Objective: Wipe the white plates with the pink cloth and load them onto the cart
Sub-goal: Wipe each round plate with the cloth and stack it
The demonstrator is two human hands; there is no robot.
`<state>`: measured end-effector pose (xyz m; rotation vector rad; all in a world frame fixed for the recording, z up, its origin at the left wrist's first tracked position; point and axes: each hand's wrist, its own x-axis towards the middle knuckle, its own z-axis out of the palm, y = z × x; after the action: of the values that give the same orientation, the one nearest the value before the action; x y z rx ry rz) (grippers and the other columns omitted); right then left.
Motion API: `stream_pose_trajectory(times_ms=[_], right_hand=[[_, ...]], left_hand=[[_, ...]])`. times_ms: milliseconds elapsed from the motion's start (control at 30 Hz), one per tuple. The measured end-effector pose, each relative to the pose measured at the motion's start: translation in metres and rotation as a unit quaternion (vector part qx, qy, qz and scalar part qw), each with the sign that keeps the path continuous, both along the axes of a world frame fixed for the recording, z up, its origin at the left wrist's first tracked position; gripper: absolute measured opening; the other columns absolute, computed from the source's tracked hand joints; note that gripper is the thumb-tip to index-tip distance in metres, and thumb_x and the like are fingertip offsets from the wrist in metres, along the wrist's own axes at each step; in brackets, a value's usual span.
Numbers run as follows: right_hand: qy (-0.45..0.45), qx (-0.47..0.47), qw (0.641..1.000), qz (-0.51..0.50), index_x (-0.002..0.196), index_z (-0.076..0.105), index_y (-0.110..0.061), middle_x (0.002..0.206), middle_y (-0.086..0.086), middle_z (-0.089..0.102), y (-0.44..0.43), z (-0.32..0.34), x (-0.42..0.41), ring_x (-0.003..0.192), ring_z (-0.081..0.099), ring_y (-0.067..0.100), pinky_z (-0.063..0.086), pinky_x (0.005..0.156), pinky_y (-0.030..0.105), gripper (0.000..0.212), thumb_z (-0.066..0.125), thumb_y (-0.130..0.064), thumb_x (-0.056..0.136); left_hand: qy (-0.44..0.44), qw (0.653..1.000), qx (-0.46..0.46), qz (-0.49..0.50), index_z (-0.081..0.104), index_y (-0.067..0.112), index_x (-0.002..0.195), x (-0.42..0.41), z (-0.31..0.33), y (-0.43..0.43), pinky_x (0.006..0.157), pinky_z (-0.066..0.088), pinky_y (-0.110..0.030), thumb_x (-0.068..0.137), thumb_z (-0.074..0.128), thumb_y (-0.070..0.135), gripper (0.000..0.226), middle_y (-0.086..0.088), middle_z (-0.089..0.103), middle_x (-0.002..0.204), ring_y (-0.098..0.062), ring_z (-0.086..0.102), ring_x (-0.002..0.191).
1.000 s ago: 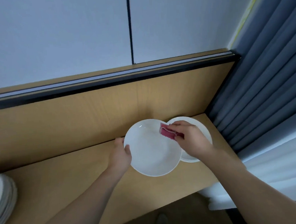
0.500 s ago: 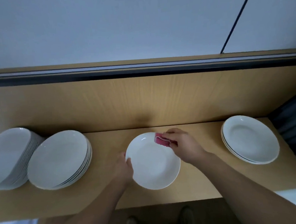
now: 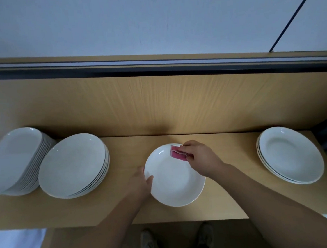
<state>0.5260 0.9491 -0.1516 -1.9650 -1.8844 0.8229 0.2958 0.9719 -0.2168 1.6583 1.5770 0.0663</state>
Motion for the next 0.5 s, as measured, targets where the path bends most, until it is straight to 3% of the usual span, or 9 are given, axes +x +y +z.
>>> stream_pose_trajectory(times_ms=[67, 167, 267, 400, 500], right_hand=[[-0.024, -0.009, 0.999, 0.022, 0.133, 0.057, -0.032, 0.126, -0.004, 0.054, 0.010, -0.009, -0.006, 0.110, 0.053, 0.014, 0.043, 0.085, 0.019, 0.041, 0.044, -0.012, 0.099], [-0.035, -0.001, 0.999, 0.007, 0.134, 0.056, -0.031, 0.127, -0.004, 0.053, 0.023, -0.031, -0.021, 0.110, 0.055, 0.015, 0.046, 0.085, 0.019, 0.039, 0.047, -0.015, 0.099], [-0.031, -0.027, 0.999, -0.004, 0.140, 0.047, -0.024, 0.135, -0.002, 0.044, 0.024, -0.054, -0.040, 0.120, 0.051, 0.020, 0.046, 0.097, 0.027, 0.049, 0.048, -0.007, 0.094], [-0.089, -0.070, 0.993, -0.009, 0.151, 0.024, -0.015, 0.149, 0.009, 0.025, 0.013, -0.066, -0.064, 0.136, 0.025, 0.031, 0.028, 0.113, 0.038, 0.073, 0.054, -0.006, 0.085], [-0.113, -0.078, 0.991, -0.002, 0.151, 0.022, -0.014, 0.151, 0.008, 0.024, 0.013, -0.066, -0.074, 0.139, 0.019, 0.032, 0.027, 0.114, 0.040, 0.077, 0.056, -0.009, 0.081]], left_hand=[[0.004, 0.997, 0.037, -0.062, 0.034, 0.026, 0.140, -0.008, 0.002, 0.002, 0.100, 0.044, -0.038, 0.092, 0.053, 0.048, 0.056, 0.004, 0.049, 0.137, -0.018, 0.052, 0.118], [0.038, 0.983, 0.076, -0.161, 0.027, 0.035, 0.143, -0.025, 0.006, 0.005, 0.103, 0.044, -0.038, 0.085, 0.055, 0.061, 0.069, 0.010, 0.046, 0.142, -0.015, 0.050, 0.123], [0.073, 0.957, 0.117, -0.254, 0.026, 0.040, 0.141, -0.031, 0.013, 0.004, 0.098, 0.046, -0.031, 0.077, 0.058, 0.069, 0.077, 0.014, 0.048, 0.140, -0.010, 0.052, 0.120], [0.069, 0.954, 0.131, -0.259, 0.038, 0.034, 0.133, -0.028, 0.017, 0.006, 0.088, 0.049, -0.025, 0.079, 0.063, 0.060, 0.065, 0.010, 0.058, 0.126, -0.010, 0.057, 0.105], [0.061, 0.960, 0.121, -0.245, 0.042, 0.033, 0.127, -0.027, 0.015, 0.007, 0.080, 0.046, -0.021, 0.078, 0.064, 0.058, 0.060, 0.010, 0.062, 0.116, -0.008, 0.057, 0.097]])
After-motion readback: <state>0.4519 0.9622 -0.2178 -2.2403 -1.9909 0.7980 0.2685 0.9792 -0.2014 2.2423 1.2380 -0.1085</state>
